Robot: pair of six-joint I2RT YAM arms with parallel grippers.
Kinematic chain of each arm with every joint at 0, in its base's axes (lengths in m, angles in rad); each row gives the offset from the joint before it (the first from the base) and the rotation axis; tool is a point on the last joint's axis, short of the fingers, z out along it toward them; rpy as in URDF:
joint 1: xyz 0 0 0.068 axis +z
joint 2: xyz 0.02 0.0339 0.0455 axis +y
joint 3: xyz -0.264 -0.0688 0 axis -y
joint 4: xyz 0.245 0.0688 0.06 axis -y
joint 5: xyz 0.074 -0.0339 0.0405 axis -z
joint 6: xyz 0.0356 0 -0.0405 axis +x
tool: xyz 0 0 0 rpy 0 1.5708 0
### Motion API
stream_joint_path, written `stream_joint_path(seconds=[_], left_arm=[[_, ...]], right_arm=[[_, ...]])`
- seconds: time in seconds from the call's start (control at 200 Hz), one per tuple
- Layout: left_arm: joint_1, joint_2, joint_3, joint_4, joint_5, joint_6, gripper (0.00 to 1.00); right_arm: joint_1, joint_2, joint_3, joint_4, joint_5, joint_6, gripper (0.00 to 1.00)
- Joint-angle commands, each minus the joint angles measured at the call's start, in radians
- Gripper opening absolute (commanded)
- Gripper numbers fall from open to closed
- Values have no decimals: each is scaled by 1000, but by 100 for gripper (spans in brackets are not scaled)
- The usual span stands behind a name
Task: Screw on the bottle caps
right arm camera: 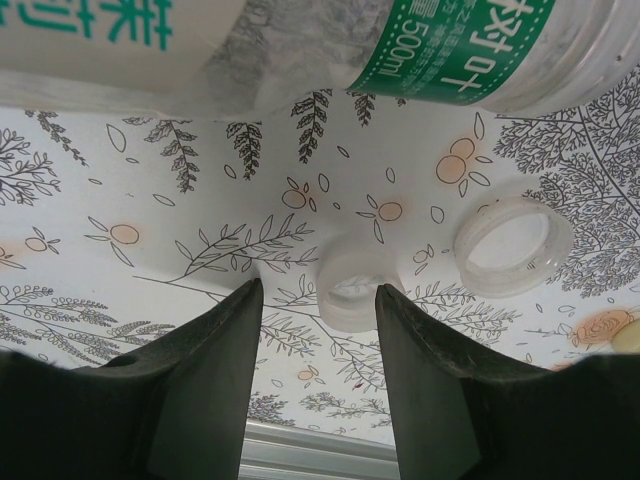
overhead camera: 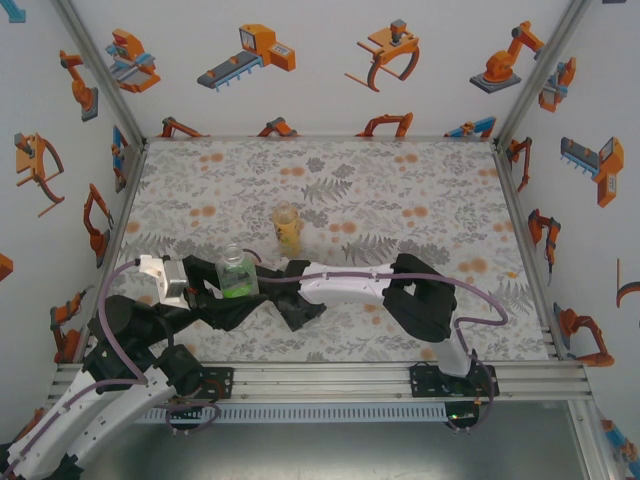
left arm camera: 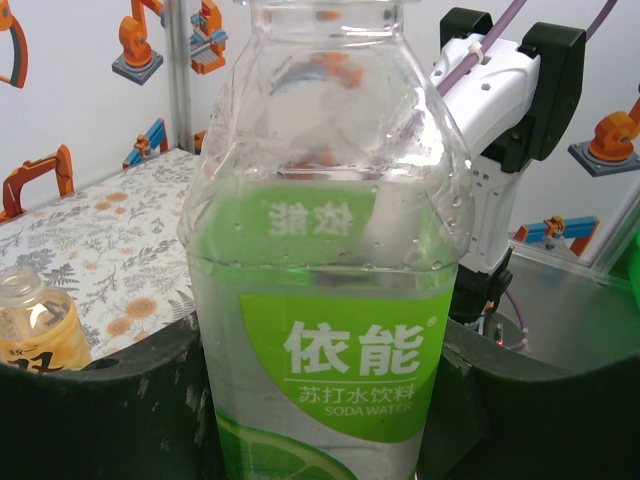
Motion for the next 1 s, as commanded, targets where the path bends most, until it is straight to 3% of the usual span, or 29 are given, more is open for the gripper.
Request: stream_joint_path(seconds=[0.0, 0.14, 0.441, 0.996], left_arm=[[4, 5, -6, 44, 11, -13, 0], [4, 3, -2, 42, 10, -13, 0], [3, 16, 1, 37, -2, -13, 0], [4, 19, 17, 21, 1, -18, 0]], right_arm=[[6, 17, 12, -31, 14, -4, 48], [6, -31, 7, -26, 14, 0, 48], [-15, -223, -142, 179, -81, 44, 48], [-53, -208, -190, 207, -89, 84, 48]])
